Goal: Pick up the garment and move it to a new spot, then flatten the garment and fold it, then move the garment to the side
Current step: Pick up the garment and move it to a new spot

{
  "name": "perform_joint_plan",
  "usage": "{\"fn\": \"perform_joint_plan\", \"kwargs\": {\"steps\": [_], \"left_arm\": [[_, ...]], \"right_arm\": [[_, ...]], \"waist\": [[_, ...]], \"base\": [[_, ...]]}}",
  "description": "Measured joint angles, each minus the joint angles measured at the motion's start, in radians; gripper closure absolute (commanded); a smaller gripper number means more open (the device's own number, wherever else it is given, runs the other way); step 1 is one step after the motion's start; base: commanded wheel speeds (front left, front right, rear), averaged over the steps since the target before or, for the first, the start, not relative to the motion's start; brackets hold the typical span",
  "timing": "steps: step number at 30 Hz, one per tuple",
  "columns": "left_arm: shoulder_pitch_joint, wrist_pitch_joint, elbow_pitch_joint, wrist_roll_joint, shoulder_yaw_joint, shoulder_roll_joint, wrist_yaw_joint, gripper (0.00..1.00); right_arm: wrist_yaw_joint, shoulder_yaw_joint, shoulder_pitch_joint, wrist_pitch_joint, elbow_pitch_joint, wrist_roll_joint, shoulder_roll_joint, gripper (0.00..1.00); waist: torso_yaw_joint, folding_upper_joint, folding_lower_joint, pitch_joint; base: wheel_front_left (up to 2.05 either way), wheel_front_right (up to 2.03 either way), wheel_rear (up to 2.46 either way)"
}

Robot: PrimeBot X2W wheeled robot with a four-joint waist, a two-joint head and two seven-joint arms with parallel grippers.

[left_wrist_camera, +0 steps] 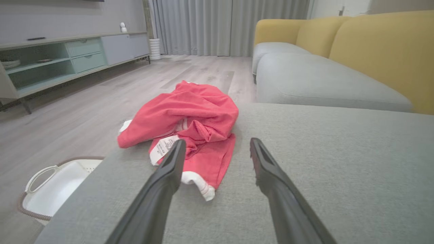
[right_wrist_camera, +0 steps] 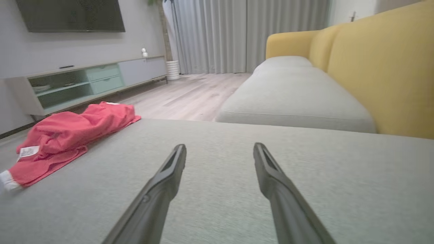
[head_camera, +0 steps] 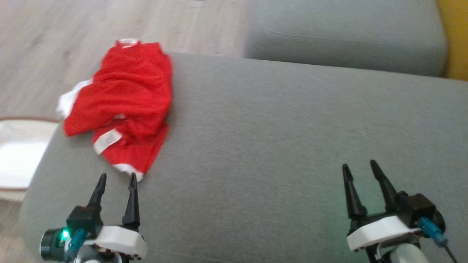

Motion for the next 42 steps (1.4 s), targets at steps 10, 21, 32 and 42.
{"fn": "perform_joint_plan", "kwargs": {"steps": [10,21,32,42], "left_arm": [[0.024,0.0,0.002,-0.01,0.012,0.0,0.003,0.0],[-0.177,0.006,0.017,-0.079,0.079,0.004,0.002,0.0],[-0.746,0.148,0.265,-0.109,0.1,0.088,-0.019,0.0],[-0.956,0.289,0.656,-0.087,0.094,0.144,-0.008,0.0]], "right_arm": [[0.0,0.084,-0.006,0.0,0.009,0.013,0.001,0.0],[0.0,0.132,-0.122,0.0,-0.046,0.027,-0.045,0.0],[0.0,0.175,-0.272,0.009,-0.171,0.004,-0.221,0.0],[0.0,0.163,-0.26,0.065,-0.287,0.01,-0.255,0.0]], "waist": [[0.137,0.0,0.0,-0.005],[0.098,0.0,0.0,0.137],[0.058,0.0,0.0003,0.434],[0.005,-0.0001,0.0,0.562]], "base": [[0.0,0.0,0.0],[0.0,0.0,0.0],[0.0,0.0,0.0],[0.0,0.0,0.0]]}}
